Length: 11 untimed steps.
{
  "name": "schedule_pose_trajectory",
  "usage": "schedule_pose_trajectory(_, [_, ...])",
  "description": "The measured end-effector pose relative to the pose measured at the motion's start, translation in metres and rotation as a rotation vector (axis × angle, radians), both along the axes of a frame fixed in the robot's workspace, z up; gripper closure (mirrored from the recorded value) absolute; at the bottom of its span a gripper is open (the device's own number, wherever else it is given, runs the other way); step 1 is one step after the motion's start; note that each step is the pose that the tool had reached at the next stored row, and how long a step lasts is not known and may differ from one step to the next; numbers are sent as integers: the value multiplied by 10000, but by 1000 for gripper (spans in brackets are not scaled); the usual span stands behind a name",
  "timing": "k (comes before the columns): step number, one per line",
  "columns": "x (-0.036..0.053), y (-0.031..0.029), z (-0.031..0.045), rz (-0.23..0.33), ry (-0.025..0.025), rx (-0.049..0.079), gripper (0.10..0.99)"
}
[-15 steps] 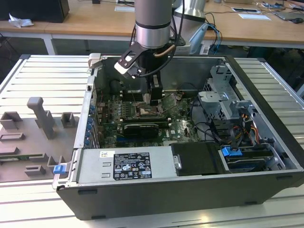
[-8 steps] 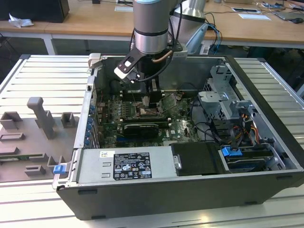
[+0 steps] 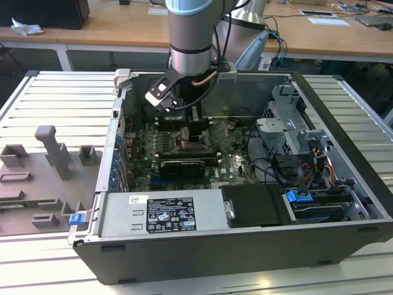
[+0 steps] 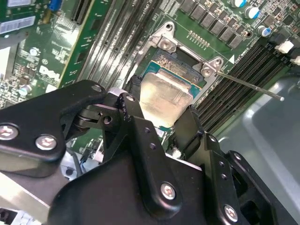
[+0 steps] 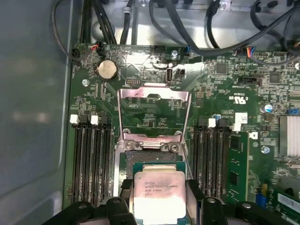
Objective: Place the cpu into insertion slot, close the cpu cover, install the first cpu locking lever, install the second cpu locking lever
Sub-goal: 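Place the cpu into insertion slot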
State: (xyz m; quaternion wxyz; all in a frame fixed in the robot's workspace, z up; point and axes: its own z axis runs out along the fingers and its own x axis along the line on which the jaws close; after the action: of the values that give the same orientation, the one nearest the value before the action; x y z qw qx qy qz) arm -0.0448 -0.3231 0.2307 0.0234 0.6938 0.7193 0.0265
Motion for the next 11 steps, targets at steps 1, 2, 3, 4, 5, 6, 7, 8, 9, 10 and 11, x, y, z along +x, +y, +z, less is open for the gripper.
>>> schedule_pose_trajectory(1, [-1, 15, -28, -9, -2, 2, 553])
schedule_pose_trajectory(2, [-1, 25, -49, -14, -1, 2, 553])
schedule_pose_trajectory(3, [-2, 32, -72, -23, -1, 3, 553])
schedule_pose_trajectory(4, [-1, 34, -86, -33, -1, 2, 553])
schedule_pose_trajectory(5, [-1, 34, -107, -78, 0, 1, 553])
schedule_pose_trajectory(6, [-2, 35, -119, -131, 0, 1, 553])
schedule_pose_trajectory(7, [-2, 35, -127, -166, 0, 1, 553])
schedule_pose_trajectory(8, [-2, 35, -137, -207, 0, 1, 553])
schedule_pose_trajectory(9, [-2, 35, -154, -304, -1, 1, 553])
schedule_pose_trajectory(10, [-2, 36, -164, -391, -1, 2, 553])
schedule_pose_trajectory(11, [-2, 36, -170, -444, -1, 2, 553])
